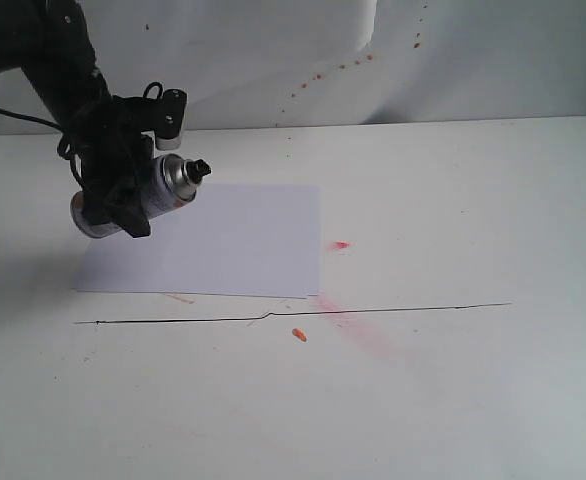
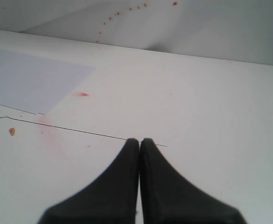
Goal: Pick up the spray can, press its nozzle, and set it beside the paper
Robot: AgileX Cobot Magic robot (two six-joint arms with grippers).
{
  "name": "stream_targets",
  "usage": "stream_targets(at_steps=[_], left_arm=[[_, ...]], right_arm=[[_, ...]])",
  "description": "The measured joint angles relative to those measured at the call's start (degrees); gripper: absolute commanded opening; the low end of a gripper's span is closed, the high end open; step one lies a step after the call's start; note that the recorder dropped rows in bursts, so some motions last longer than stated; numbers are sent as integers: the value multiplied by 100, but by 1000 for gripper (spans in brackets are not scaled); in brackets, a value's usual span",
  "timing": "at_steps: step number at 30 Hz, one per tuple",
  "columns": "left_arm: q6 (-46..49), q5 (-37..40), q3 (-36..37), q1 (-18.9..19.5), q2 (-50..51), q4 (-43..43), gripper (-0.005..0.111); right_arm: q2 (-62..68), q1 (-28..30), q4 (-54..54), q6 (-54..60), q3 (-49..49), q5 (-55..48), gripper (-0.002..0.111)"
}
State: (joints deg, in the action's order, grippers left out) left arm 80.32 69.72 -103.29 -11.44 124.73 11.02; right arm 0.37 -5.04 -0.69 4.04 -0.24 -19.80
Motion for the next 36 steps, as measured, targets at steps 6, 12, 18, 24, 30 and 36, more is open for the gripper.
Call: stream_targets(at_steps=[6,12,18,24,30,36], left_arm=[[-35,24,0,0,15,215,0],[-45,24,0,0,24,311,0],[-45,24,0,0,24,311,0],[-45,24,0,0,24,393,0],[-45,24,0,0,24,443,0],[-45,24,0,0,24,468,0]], right_arm=[[0,0,0,0,0,0,0],[0,0,0,0,0,13,0],[0,0,0,-52,0,733,0],[0,0,0,-52,0,1431,0],[0,0,-122,-130,3,2977,0],[-13,0,-822,-312,-251,2735,0]])
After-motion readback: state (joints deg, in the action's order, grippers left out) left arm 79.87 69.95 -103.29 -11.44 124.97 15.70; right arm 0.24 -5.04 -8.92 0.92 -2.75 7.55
